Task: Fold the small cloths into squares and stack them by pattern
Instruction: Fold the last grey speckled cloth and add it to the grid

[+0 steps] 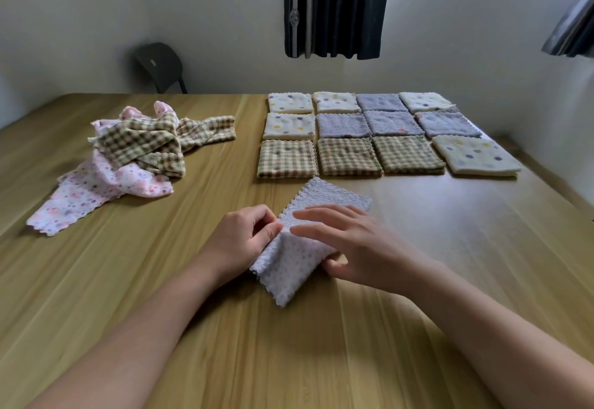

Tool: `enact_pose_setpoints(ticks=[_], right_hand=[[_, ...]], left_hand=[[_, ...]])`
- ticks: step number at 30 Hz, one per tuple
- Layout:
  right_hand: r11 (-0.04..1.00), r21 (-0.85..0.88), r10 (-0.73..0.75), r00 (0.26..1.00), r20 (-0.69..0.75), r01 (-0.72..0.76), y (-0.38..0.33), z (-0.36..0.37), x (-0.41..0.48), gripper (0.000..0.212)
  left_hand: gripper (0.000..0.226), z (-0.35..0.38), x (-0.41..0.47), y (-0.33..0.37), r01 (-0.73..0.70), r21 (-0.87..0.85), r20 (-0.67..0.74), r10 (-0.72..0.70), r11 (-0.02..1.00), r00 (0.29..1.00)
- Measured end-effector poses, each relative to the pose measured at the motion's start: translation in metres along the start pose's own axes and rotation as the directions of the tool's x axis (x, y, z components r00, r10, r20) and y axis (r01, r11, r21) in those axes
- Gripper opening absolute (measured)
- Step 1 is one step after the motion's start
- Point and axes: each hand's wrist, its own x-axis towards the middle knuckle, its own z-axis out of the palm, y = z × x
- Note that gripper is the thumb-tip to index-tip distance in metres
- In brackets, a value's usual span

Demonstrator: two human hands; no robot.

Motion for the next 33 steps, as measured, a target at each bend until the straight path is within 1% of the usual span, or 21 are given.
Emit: enact_pose_setpoints(ticks=[4, 7, 9, 10, 11, 12, 13, 14, 16, 18, 20, 22, 24, 26, 27, 28, 30, 33], right_hand=[[0.988, -0.079, -0.141, 0.983, -0.118, 0.132, -0.009, 0.008, 0.007, 0.050], [0.973, -0.081, -0.227, 0.966, -0.123, 0.218, -0.018, 0.014, 0.008, 0.029], [0.973, -0.033, -0.229, 0.964, -0.132, 0.227, -0.022, 0.015, 0.008, 0.021], [0.980, 0.025, -0.194, 0.970, -0.149, 0.199, -0.023, 0.015, 0.006, 0.020], [0.983, 0.109, -0.127, 0.977, -0.173, 0.147, -0.023, 0.015, 0.004, 0.020], [0.973, 0.217, -0.028, 0.979, -0.200, 0.072, -0.022, 0.013, 0.002, 0.022], [0.940, 0.341, 0.094, 0.971, -0.219, -0.014, -0.020, 0.012, 0.000, 0.022], [0.884, 0.458, 0.219, 0.949, -0.225, -0.095, -0.015, 0.011, -0.002, 0.021], [0.733, 0.648, 0.426, 0.883, -0.199, -0.208, -0.009, 0.009, -0.003, 0.021], [0.581, 0.774, 0.548, 0.824, -0.143, -0.252, -0.004, 0.006, -0.002, 0.022], [0.484, 0.827, 0.620, 0.779, -0.094, -0.285, -0.004, 0.001, 0.000, 0.023], [0.411, 0.857, 0.659, 0.751, -0.043, -0.311, -0.006, -0.003, 0.001, 0.030], [0.350, 0.871, 0.671, 0.741, 0.025, -0.346, -0.007, -0.004, 0.002, 0.034], [0.289, 0.882, 0.682, 0.727, 0.085, -0.374, -0.007, -0.004, 0.001, 0.030], [0.254, 0.890, 0.695, 0.712, 0.104, -0.379, -0.007, -0.005, 0.001, 0.029], [0.223, 0.898, 0.711, 0.694, 0.115, -0.378, -0.007, -0.007, 0.001, 0.028], [0.181, 0.908, 0.757, 0.643, 0.116, -0.378, -0.005, -0.013, 0.000, 0.025], [0.179, 0.879, 0.821, 0.559, 0.114, -0.442, 0.000, -0.014, 0.002, 0.022]], left_hand=[[0.015, 0.000, -0.001, 0.002, 0.018, -0.022, 0.004, -0.018, 1.000, 1.000], [0.014, -0.001, -0.001, 0.004, 0.006, -0.021, 0.019, -0.006, 1.000, 1.000], [0.011, -0.004, -0.002, 0.005, -0.003, -0.008, 0.039, 0.003, 1.000, 0.999], [0.009, -0.006, -0.003, 0.004, 0.007, -0.023, 0.050, -0.005, 1.000, 0.999], [0.011, -0.007, -0.003, 0.004, 0.028, -0.069, 0.055, -0.024, 0.997, 0.998], [0.019, -0.009, -0.003, 0.004, 0.056, -0.130, 0.054, -0.050, 0.990, 0.997], [0.030, -0.010, -0.002, 0.002, 0.083, -0.177, 0.050, -0.075, 0.981, 0.996], [0.040, -0.011, -0.001, 0.001, 0.097, -0.194, 0.045, -0.090, 0.976, 0.995], [0.056, -0.013, -0.003, 0.000, 0.090, -0.188, 0.052, -0.081, 0.978, 0.995], [0.062, -0.017, -0.005, -0.001, 0.077, -0.208, 0.107, -0.055, 0.975, 0.993], [0.059, -0.018, -0.007, 0.002, 0.039, -0.236, 0.172, 0.002, 0.971, 0.985], [0.052, -0.016, -0.007, 0.006, -0.010, -0.266, 0.199, 0.066, 0.964, 0.978], [0.045, -0.012, -0.008, 0.011, -0.071, -0.290, 0.143, 0.117, 0.954, 0.983], [0.025, -0.006, -0.008, 0.019, -0.136, -0.303, 0.038, 0.155, 0.943, 0.987], [0.017, -0.004, -0.007, 0.024, -0.141, -0.314, -0.002, 0.148, 0.939, 0.989], [0.012, -0.001, -0.005, 0.029, -0.111, -0.332, -0.024, 0.109, 0.937, 0.994], [0.006, 0.005, 0.002, 0.036, 0.001, -0.334, -0.023, -0.009, 0.943, 1.000], [0.013, 0.014, 0.021, 0.036, 0.168, -0.247, 0.034, -0.164, 0.954, 0.986]])
